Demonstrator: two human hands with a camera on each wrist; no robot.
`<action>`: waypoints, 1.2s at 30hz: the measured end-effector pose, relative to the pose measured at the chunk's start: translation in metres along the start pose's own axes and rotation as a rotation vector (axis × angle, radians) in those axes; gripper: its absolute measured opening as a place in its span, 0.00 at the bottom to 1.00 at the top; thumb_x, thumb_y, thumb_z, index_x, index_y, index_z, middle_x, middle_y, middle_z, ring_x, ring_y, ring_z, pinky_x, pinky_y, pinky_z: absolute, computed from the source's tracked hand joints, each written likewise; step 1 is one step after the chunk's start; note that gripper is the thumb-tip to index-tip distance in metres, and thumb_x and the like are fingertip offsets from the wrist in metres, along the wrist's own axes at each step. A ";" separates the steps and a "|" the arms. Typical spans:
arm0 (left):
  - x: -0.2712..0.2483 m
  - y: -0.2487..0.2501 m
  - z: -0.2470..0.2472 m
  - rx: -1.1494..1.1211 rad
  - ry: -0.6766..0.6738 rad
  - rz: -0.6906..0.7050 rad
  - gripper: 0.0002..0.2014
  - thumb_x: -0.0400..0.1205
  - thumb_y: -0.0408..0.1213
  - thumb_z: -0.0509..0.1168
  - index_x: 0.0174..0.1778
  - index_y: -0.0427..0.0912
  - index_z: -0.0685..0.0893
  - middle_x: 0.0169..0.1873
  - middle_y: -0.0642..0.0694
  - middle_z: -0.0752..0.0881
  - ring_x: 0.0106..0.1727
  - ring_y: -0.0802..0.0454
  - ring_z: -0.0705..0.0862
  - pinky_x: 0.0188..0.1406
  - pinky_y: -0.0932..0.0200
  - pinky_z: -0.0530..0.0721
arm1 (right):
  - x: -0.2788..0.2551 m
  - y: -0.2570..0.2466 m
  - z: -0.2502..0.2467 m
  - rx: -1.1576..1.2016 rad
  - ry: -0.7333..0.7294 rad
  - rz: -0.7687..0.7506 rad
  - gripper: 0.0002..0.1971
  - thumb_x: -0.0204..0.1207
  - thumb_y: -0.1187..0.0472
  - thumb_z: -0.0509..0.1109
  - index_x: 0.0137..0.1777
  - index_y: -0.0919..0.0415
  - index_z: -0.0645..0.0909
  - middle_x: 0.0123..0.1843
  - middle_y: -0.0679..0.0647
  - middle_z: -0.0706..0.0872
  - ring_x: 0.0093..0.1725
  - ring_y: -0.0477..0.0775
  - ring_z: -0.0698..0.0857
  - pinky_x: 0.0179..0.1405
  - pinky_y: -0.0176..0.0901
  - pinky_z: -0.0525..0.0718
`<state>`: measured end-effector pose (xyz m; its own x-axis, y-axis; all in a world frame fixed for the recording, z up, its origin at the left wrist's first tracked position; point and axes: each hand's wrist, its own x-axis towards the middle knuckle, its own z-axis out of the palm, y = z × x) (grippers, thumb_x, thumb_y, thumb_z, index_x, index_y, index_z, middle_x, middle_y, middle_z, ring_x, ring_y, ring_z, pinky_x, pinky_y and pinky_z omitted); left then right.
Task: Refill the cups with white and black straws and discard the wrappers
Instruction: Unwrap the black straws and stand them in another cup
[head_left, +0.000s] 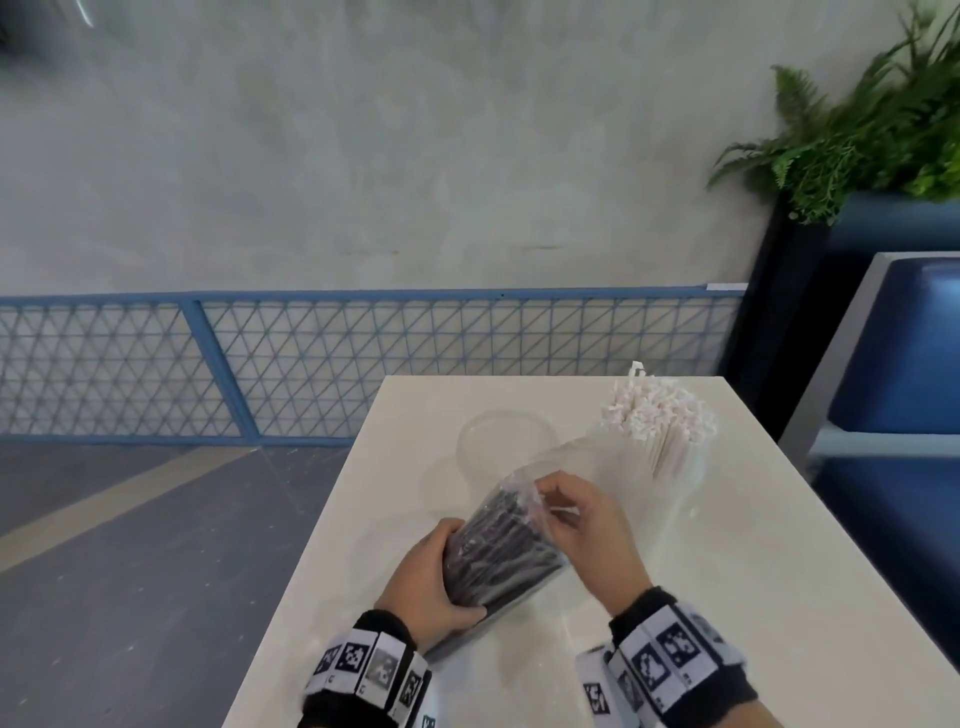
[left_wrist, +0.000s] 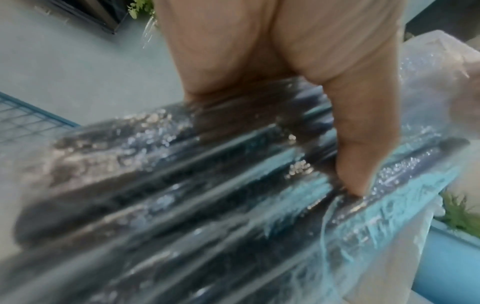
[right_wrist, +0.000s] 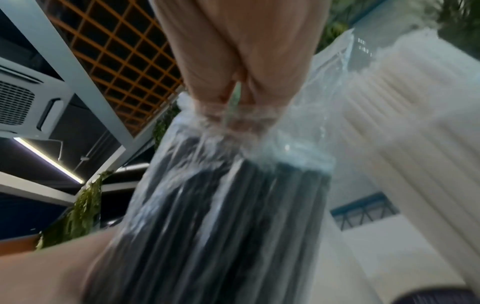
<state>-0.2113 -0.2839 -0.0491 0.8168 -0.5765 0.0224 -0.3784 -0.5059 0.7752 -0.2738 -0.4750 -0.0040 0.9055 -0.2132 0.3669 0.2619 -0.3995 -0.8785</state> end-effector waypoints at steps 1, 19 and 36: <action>0.001 -0.004 0.002 0.003 -0.008 -0.001 0.34 0.58 0.42 0.78 0.57 0.57 0.69 0.50 0.59 0.83 0.52 0.65 0.82 0.46 0.79 0.74 | -0.004 0.003 0.006 -0.003 0.049 0.016 0.14 0.72 0.73 0.71 0.38 0.51 0.82 0.34 0.37 0.84 0.37 0.39 0.83 0.42 0.26 0.79; 0.015 -0.033 0.003 -0.116 -0.037 0.001 0.36 0.60 0.39 0.78 0.63 0.50 0.70 0.52 0.52 0.85 0.52 0.62 0.85 0.54 0.64 0.82 | 0.015 0.025 -0.017 0.179 -0.259 0.359 0.25 0.66 0.57 0.78 0.63 0.56 0.76 0.58 0.57 0.86 0.59 0.53 0.84 0.60 0.41 0.82; 0.008 -0.042 0.009 -0.174 -0.013 -0.012 0.38 0.60 0.38 0.78 0.66 0.52 0.70 0.59 0.51 0.83 0.61 0.56 0.83 0.64 0.47 0.80 | 0.022 0.015 0.003 0.173 -0.068 0.176 0.13 0.71 0.63 0.75 0.53 0.48 0.82 0.45 0.42 0.89 0.47 0.43 0.86 0.54 0.43 0.81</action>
<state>-0.1925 -0.2734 -0.0867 0.8146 -0.5800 0.0046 -0.2859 -0.3948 0.8732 -0.2493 -0.4831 -0.0096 0.9611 -0.2029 0.1873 0.1461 -0.2020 -0.9684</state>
